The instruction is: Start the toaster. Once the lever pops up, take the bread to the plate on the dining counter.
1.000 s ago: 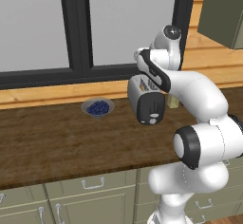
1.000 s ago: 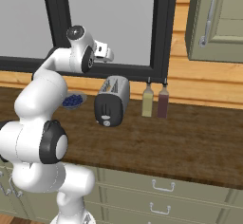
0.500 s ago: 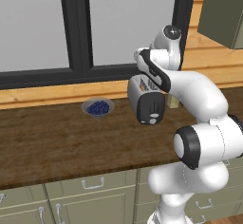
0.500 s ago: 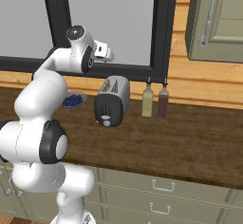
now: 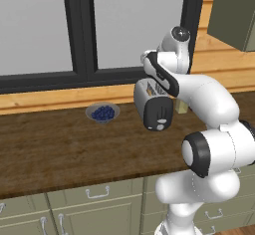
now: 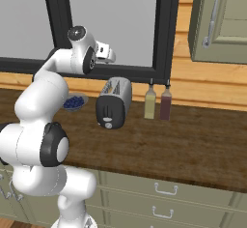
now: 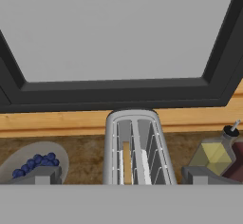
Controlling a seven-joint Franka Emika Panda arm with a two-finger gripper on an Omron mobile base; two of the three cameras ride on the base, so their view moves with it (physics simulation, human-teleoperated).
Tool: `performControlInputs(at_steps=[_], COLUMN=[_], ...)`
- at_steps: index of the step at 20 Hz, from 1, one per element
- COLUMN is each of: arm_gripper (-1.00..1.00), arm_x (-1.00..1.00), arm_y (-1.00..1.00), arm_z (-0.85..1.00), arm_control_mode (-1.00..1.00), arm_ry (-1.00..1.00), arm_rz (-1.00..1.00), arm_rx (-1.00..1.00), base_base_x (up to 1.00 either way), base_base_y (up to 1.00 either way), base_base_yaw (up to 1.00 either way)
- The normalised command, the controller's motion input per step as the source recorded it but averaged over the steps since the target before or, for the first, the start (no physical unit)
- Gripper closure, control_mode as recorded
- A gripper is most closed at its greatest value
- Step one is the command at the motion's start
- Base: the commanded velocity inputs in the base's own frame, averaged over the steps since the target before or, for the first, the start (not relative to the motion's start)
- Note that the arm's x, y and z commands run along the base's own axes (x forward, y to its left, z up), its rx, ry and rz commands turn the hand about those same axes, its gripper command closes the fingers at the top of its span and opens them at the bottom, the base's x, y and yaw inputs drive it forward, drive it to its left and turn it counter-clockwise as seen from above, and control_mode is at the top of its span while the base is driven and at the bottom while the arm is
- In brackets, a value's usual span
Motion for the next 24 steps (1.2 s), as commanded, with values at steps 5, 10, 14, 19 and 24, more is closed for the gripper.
performControlInputs(at_steps=[5,10,14,19,24], arm_gripper=[-1.00,-1.00,-1.00,-1.00,-1.00], arm_x=[0.00,0.00,0.00,0.00,0.00], arm_y=[0.00,0.00,0.00,0.00,0.00], arm_z=[0.00,0.00,0.00,0.00,0.00], arm_control_mode=[-1.00,-1.00,-1.00,-1.00,-1.00], arm_ry=[0.00,0.00,0.00,0.00,0.00], arm_rz=[0.00,0.00,0.00,0.00,0.00], arm_rx=[0.00,0.00,0.00,0.00,0.00], base_base_x=[0.00,0.00,0.00,0.00,0.00], base_base_y=[0.00,0.00,0.00,0.00,0.00], base_base_yaw=[0.00,0.00,0.00,0.00,0.00])
